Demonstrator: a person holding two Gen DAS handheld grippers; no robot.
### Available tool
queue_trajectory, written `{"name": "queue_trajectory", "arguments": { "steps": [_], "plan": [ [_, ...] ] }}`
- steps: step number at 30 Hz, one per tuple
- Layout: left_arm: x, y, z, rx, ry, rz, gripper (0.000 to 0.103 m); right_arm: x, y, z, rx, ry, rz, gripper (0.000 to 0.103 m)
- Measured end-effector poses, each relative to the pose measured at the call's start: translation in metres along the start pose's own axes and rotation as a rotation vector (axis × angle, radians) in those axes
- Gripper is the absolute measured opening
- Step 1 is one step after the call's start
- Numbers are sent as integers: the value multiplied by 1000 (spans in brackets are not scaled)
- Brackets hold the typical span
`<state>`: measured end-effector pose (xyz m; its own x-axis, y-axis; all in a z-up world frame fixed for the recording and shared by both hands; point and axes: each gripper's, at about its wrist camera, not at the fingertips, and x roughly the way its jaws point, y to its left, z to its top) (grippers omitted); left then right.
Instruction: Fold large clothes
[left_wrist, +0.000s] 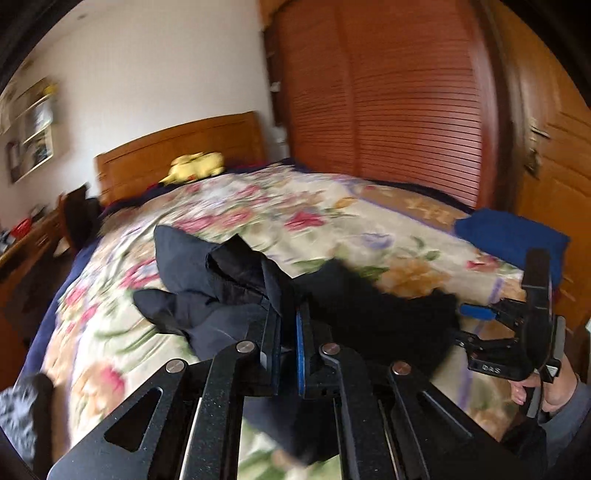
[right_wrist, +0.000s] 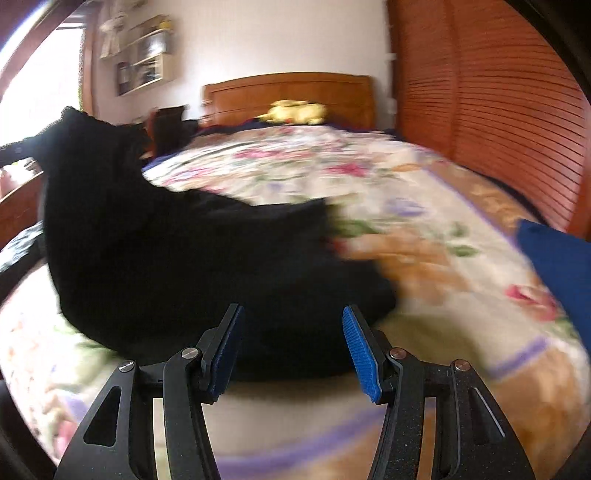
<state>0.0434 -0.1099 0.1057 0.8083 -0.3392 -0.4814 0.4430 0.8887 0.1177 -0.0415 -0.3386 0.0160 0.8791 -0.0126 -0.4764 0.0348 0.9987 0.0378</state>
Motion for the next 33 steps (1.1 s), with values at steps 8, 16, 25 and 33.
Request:
{"name": "queue_trajectory", "arguments": {
  "steps": [8,16,25,33],
  "plan": [
    [32,-92,26,109,37,-166,6,5,-61,-4,152,15,-92,57],
    [45,-121,4,152,145,-263,8,2,-52,4,144,-13,-85,57],
    [17,-85,3,58,69,-270,53,-12,-54,2,179,-85,-86,57],
    [20,-22,-30,-45,22,-168,76,-42,-35,8,132,-173,-29,57]
  ]
}}
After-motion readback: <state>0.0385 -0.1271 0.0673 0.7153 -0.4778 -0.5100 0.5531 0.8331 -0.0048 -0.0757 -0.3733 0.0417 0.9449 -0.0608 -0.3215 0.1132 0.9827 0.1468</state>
